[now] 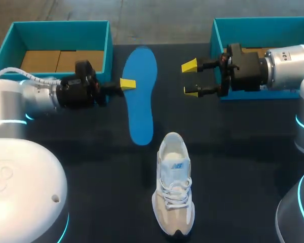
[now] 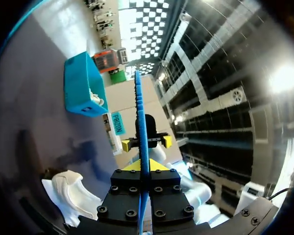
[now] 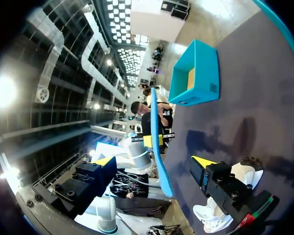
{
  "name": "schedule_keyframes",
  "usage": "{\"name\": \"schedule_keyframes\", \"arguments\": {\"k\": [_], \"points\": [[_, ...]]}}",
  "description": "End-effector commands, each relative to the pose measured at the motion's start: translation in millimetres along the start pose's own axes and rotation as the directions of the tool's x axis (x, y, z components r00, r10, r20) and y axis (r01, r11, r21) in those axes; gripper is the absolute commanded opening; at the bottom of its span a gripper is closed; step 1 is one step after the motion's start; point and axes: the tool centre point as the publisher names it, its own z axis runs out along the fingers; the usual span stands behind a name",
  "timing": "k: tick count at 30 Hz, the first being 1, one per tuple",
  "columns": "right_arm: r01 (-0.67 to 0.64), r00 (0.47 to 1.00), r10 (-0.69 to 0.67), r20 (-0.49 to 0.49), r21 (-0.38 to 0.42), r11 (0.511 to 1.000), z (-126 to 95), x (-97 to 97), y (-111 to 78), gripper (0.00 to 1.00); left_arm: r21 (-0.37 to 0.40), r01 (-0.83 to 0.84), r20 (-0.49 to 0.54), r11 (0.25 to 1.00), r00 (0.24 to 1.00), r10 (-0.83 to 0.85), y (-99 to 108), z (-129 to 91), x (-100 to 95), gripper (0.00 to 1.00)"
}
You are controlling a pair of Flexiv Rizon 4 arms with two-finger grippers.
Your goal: Take the shoe out of the shoebox, open the shoe tongue, remove and reinsert the insole, then place the shoe into the shoebox
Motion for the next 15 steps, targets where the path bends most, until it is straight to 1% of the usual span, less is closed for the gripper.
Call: {"name": "schedule_keyframes", "arguments": {"k": [1, 3, 9, 15], "points": [[-0.001, 1.000, 0.001, 0.002, -0.001, 1.000, 1, 0.1, 0.0, 1.00, 0.007, 0.078, -0.004, 0.997, 0.997, -0.078, -1, 7, -6.8, 0.00], [-0.001, 1.000, 0.001, 0.002, -0.001, 1.000, 1, 0.1, 0.0, 1.00, 0.005, 0.078, -0.001, 0.997, 0.997, -0.078, -1, 9, -8.6, 0.00], [0.036, 0.995, -0.041, 0.096, 0.050, 0.998, -4, 10.9, 5.7, 1.00, -0.004, 0.083, -0.001, 0.997, 0.997, -0.083, 0, 14, -9.3, 0.00], [0.059, 0.966, -0.086, 0.242, 0.116, 0.991, -7, 22.7, 8.5, 1.00, -0.001, 0.105, -0.006, 0.995, 0.994, -0.105, -2, 17, -10.1, 0.00]]}}
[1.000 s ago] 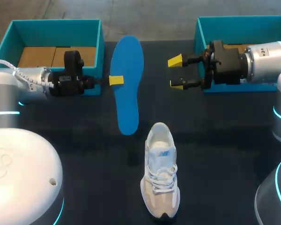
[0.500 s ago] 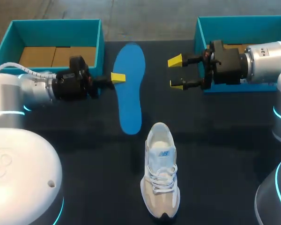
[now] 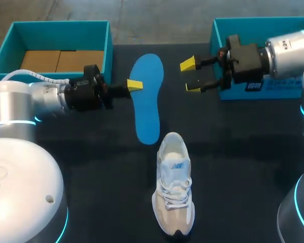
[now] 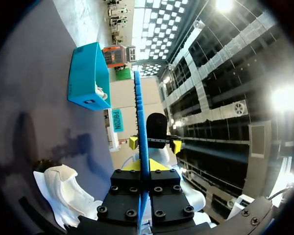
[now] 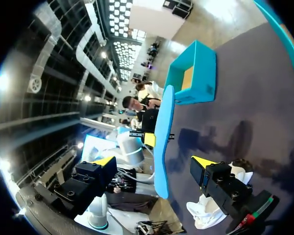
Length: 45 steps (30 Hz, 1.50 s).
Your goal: Take the shoe out of the shoebox, open the shoe tongue, remove and reinsert the insole, then place the shoe into the shoebox
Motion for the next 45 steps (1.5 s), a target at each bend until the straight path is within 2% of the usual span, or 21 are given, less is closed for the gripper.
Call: {"name": "schedule_keyframes", "arguments": {"k": [1, 8, 15, 25, 30, 34, 41, 45], "points": [[0.001, 0.990, -0.011, 0.144, 0.068, 0.998, -7, 14.3, 7.5, 1.00, 0.003, 0.018, -0.002, 1.000, 1.000, -0.018, -2, 2, -2.1, 0.00], [0.000, 0.939, -0.048, 0.341, 0.138, 0.990, -11, 29.2, 11.1, 1.00, 0.028, 0.053, -0.009, 0.998, 0.999, -0.052, -9, 5, -4.5, 0.00], [-0.033, 0.839, -0.078, 0.539, 0.194, 0.980, -9, 46.7, 13.4, 1.00, 0.031, 0.077, -0.009, 0.997, 0.997, -0.077, -11, 7, -7.1, 0.00], [-0.112, 0.606, -0.115, 0.787, 0.228, 0.967, -4, 71.3, 12.5, 1.00, 0.029, 0.113, -0.003, 0.993, 0.994, -0.113, -14, 9, -9.1, 0.00], [-0.187, 0.486, -0.112, 0.867, 0.228, 0.955, -2, 78.9, 11.1, 1.00, 0.029, 0.113, -0.003, 0.993, 0.994, -0.113, -14, 9, -9.1, 0.00], [-0.241, 0.400, -0.070, 0.914, 0.179, 0.954, 1, 83.4, 12.7, 1.00, 0.029, 0.113, -0.003, 0.993, 0.994, -0.113, -14, 9, -9.1, 0.00], [-0.227, 0.216, -0.035, 0.976, 0.086, 0.970, 12, 98.4, 9.3, 1.00, 0.029, 0.113, -0.003, 0.993, 0.994, -0.113, -14, 9, -9.1, 0.00], [-0.211, 0.156, -0.049, 0.987, 0.081, 0.974, 24, 101.9, 8.2, 1.00, 0.029, 0.113, -0.003, 0.993, 0.994, -0.113, -14, 9, -9.1, 0.00]]}}
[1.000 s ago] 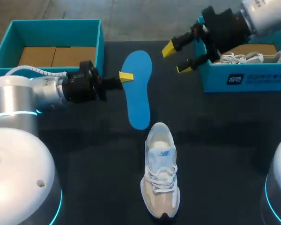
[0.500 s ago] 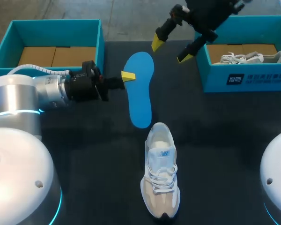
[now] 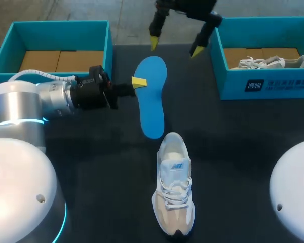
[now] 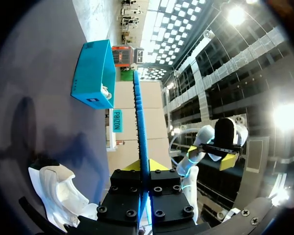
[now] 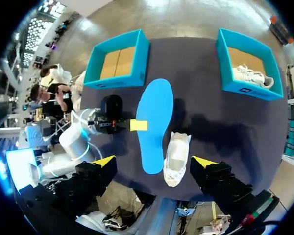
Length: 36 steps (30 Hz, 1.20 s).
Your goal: Take the shoe out of the shoebox, open the shoe tongue, remove and reinsert the insole, then place the shoe into the shoebox
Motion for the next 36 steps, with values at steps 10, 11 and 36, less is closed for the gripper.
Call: {"name": "schedule_keyframes", "arguments": {"k": [10, 11, 36], "points": [[0.007, 0.892, -0.023, 0.451, 0.038, 0.999, 16, 25.1, 1.3, 1.00, -0.001, 0.000, 0.003, 1.000, 1.000, 0.000, 0, 0, 0.4, 0.00], [0.011, 0.906, -0.025, 0.422, 0.037, 0.999, 16, 25.2, 1.4, 1.00, -0.001, 0.000, 0.003, 1.000, 1.000, 0.000, 0, 0, 0.4, 0.00], [-0.058, 0.916, 0.015, -0.401, -0.096, 0.994, 0, -17.4, -14.5, 1.00, -0.001, 0.000, 0.003, 1.000, 1.000, 0.000, 0, 0, 0.4, 0.00]]}}
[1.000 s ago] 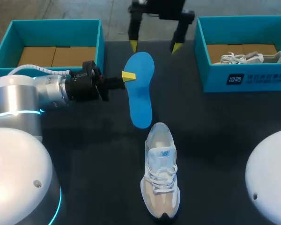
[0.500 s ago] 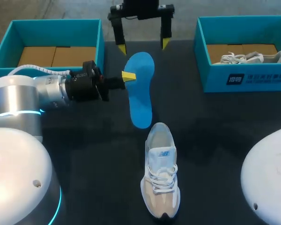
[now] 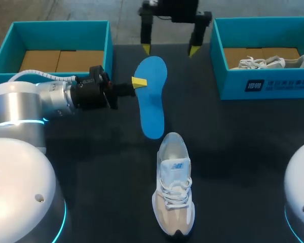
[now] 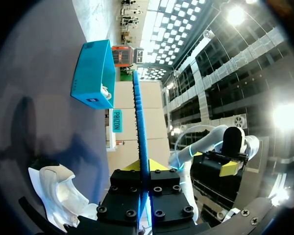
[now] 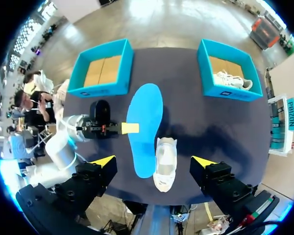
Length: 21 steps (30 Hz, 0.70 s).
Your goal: Take the shoe out of the shoebox, open the shoe tongue, remove and reinsert the insole, then place the shoe into the shoebox
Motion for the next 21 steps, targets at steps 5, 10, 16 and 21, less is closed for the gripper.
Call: {"name": "schedule_keyframes", "arguments": {"k": [5, 10, 16, 21], "points": [[0.005, 0.751, 0.018, -0.660, 0.033, 0.999, 8, -23.3, -3.0, 1.00, -0.001, 0.001, 0.003, 1.000, 1.000, -0.001, 0, 0, 0.6, 0.00], [0.007, 0.688, 0.034, -0.725, 0.053, 0.999, 11, -26.0, -2.0, 1.00, -0.001, 0.001, 0.003, 1.000, 1.000, -0.001, 0, 0, 0.6, 0.00], [0.028, 0.589, 0.044, -0.807, 0.075, 0.997, 17, -29.1, -0.2, 1.00, -0.001, 0.001, 0.003, 1.000, 1.000, -0.001, 0, 0, 0.6, 0.00], [0.031, 0.551, 0.072, -0.832, 0.106, 0.994, 22, -28.8, 1.6, 1.00, -0.001, 0.001, 0.003, 1.000, 1.000, -0.001, 0, 0, 0.6, 0.00]]}}
